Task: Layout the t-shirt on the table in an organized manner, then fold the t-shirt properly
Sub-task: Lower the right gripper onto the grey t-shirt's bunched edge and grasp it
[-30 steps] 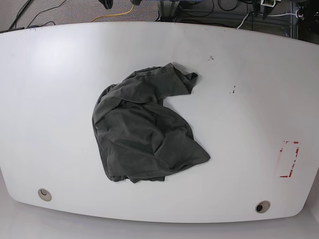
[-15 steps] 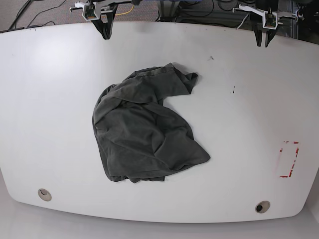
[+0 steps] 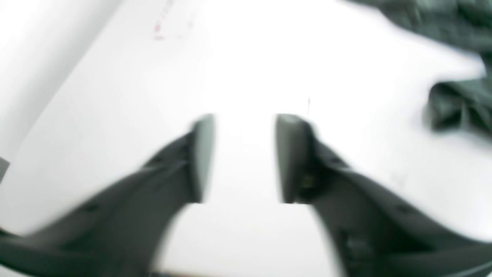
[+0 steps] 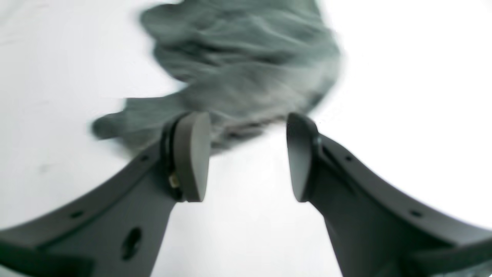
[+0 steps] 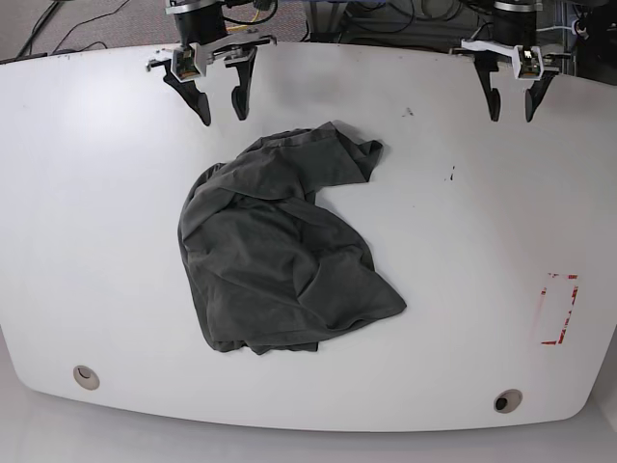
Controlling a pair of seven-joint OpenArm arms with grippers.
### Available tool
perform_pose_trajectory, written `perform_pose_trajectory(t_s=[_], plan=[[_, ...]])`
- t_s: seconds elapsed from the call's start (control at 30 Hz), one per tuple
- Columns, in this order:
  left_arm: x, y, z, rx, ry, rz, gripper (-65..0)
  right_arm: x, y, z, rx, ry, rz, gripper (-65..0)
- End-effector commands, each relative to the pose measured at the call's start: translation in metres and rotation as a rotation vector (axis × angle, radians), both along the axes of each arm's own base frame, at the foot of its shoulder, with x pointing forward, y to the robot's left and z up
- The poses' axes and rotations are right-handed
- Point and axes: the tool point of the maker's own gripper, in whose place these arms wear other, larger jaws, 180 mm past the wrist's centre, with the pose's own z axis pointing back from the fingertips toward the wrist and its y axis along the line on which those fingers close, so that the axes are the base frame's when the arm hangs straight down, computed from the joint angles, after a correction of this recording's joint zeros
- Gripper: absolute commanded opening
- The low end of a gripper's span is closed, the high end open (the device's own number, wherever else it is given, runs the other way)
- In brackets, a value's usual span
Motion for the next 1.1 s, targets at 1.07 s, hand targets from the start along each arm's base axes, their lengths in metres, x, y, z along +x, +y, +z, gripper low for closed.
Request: perform_pose_trajectory(t_s=[1.07], plan=[[0.019,-0.014,0.028,-0.034,-0.116,-0.061,-24.7,0.052,0.094,-0.036,-0.593,0.028,0.525,-33.6]])
